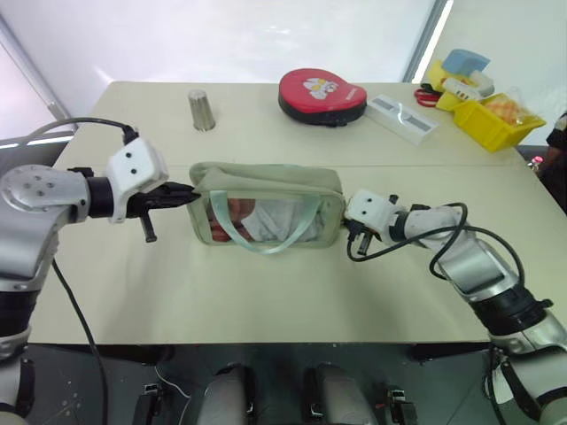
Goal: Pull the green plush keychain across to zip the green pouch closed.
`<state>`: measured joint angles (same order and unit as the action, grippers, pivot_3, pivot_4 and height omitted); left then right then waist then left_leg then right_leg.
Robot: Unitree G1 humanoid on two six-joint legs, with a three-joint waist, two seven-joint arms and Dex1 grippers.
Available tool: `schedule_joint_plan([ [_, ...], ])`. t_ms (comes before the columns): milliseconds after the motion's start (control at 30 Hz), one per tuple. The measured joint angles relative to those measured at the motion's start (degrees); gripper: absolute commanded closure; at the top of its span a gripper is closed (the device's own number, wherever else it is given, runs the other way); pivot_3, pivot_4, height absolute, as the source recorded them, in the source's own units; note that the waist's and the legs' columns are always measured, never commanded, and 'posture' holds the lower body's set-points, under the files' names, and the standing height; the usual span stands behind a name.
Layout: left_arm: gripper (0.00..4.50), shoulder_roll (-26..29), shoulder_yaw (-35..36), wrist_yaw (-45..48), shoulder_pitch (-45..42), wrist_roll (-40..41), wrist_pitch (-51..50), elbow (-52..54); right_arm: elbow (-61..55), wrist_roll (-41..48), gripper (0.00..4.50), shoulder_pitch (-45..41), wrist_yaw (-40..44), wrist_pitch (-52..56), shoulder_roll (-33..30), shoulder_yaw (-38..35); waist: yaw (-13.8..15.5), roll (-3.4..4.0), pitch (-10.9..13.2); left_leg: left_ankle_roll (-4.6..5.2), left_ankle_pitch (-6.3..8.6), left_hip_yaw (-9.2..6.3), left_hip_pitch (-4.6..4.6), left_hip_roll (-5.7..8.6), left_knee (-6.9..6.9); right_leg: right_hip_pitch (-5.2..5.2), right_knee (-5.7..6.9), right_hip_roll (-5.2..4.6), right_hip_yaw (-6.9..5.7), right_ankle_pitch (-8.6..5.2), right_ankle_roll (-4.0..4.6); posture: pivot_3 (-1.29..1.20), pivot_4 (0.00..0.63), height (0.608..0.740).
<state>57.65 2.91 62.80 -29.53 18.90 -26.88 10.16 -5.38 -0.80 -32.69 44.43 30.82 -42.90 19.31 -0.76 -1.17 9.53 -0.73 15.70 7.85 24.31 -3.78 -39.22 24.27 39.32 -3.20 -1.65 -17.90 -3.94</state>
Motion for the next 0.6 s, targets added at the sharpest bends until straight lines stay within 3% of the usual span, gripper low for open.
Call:
schedule_joint_plan([
  [67, 4.50, 0.0, 0.0, 0.0, 0.0, -0.1, 0.2, 0.0, 0.7, 1.3, 4.42, -0.2, 0.7, 1.6, 1.1, -1.9, 0.0, 0.00, 0.0, 0.00, 0.00, 0.00, 0.00, 0.00, 0.00, -0.01, 0.00, 0.00, 0.00, 0.00, 0.00, 0.00, 0.150, 0.740],
  [100, 4.16, 0.0, 0.0, 0.0, 0.0, -0.2, 0.2, -0.1, 1.1, 2.3, 3.78, -0.7, 1.4, 2.7, 1.3, -3.0, 0.0, 0.00, 0.0, 0.00, 0.00, 0.00, 0.00, 0.00, 0.00, -0.01, 0.00, 0.00, 0.00, 0.00, 0.00, 0.00, 0.150, 0.740],
  [167, 3.44, 0.0, -0.1, -0.2, 0.0, -0.4, 0.2, -0.3, 1.6, 4.5, 2.98, -2.2, 3.4, 5.3, 1.0, -5.3, 0.0, 0.00, 0.0, 0.00, 0.00, 0.00, 0.00, -0.01, 0.00, -0.01, 0.01, 0.00, 0.00, 0.00, 0.00, 0.00, 0.150, 0.740],
  [333, 0.88, -0.5, -1.3, 0.2, -0.5, -0.4, -0.6, -2.5, 3.7, 9.5, 0.36, -8.2, 10.7, 10.0, -4.9, -10.0, 0.1, 0.01, 0.0, 0.01, 0.00, 0.01, 0.05, 0.00, 0.00, 0.04, -0.02, 0.00, 0.00, 0.00, 0.00, 0.00, 0.150, 0.740],
  [367, 0.32, -0.5, -1.3, 0.4, -0.5, -0.4, -0.7, -2.7, 4.2, 10.1, 0.00, -9.1, 12.2, 10.2, -6.2, -10.9, 0.1, 0.01, 0.0, 0.01, 0.00, 0.00, 0.06, 0.00, 0.00, 0.05, -0.03, 0.00, 0.00, 0.00, 0.00, 0.00, 0.150, 0.740],
  [400, 0.05, -0.5, -1.3, 0.8, -0.8, 0.0, -1.2, -2.9, 4.9, 10.7, 0.00, -10.0, 13.9, 10.3, -7.7, -11.3, 0.1, 0.02, 0.0, 0.01, 0.01, 0.01, 0.07, 0.00, 0.00, 0.05, -0.03, -0.01, 0.00, 0.00, 0.00, 0.00, 0.150, 0.740],
  [600, 0.05, 0.7, 0.9, 1.4, -6.8, 3.7, -6.0, -6.1, 7.2, 16.2, 0.00, -15.4, 24.4, 13.2, -13.8, -13.4, -0.1, 0.02, 0.0, 0.01, 0.01, 0.02, 0.08, 0.00, 0.01, 0.12, -0.02, 0.03, 0.00, 0.00, 0.00, 0.00, 0.150, 0.740],
])
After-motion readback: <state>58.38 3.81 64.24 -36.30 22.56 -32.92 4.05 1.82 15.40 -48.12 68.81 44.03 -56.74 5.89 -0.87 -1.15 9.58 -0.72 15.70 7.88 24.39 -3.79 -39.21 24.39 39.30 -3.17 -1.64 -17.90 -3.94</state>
